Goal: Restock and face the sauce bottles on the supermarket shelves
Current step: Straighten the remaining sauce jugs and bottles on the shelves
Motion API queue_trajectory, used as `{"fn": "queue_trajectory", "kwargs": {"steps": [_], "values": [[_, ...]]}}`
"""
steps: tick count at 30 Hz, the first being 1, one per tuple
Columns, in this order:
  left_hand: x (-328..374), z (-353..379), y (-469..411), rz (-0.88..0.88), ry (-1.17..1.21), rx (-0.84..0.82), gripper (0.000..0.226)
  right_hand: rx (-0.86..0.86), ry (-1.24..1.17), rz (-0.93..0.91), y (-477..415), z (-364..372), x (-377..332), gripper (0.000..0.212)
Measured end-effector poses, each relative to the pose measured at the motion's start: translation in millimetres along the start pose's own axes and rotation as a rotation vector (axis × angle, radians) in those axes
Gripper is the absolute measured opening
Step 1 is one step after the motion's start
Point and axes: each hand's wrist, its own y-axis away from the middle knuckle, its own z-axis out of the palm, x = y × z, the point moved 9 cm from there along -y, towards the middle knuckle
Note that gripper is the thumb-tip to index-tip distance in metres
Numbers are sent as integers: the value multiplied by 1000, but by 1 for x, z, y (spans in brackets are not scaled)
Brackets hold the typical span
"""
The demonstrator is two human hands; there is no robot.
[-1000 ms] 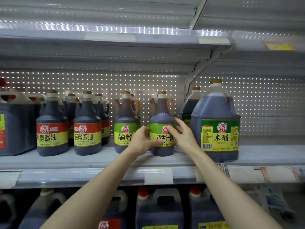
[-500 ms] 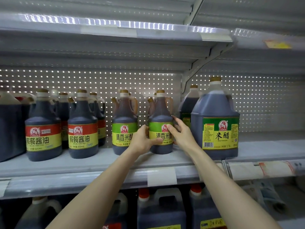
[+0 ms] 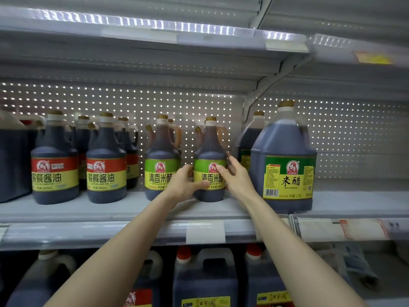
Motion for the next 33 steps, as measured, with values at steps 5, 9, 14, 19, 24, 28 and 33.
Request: {"fn": "queue_trajectory", "kwargs": {"steps": [5,9,14,19,24,28,33], "values": [[-2,0,2,-14,31,11,49,-11,-30,-5,-1,0,0,49],[-4,-2,3,-13,10,23,45,-2,-45,15,-4,-1,5,42],[-4,-2,0,4,-38,31,41,-3,-18,14,-6,-1,8,42],[-6,-3,-2,3,-86,23,45,20,27,-10,-8,-2,7,41],[-6,-3,-2,7,-94,25,47,22,44,-1,-8,-1,9,40],[-5,-4,-1,13,-100,26,47,23,51,2,-8,-1,9,33],[-4,-3,-1,15,-114,29,48,2,49,11,-5,0,5,37]]}}
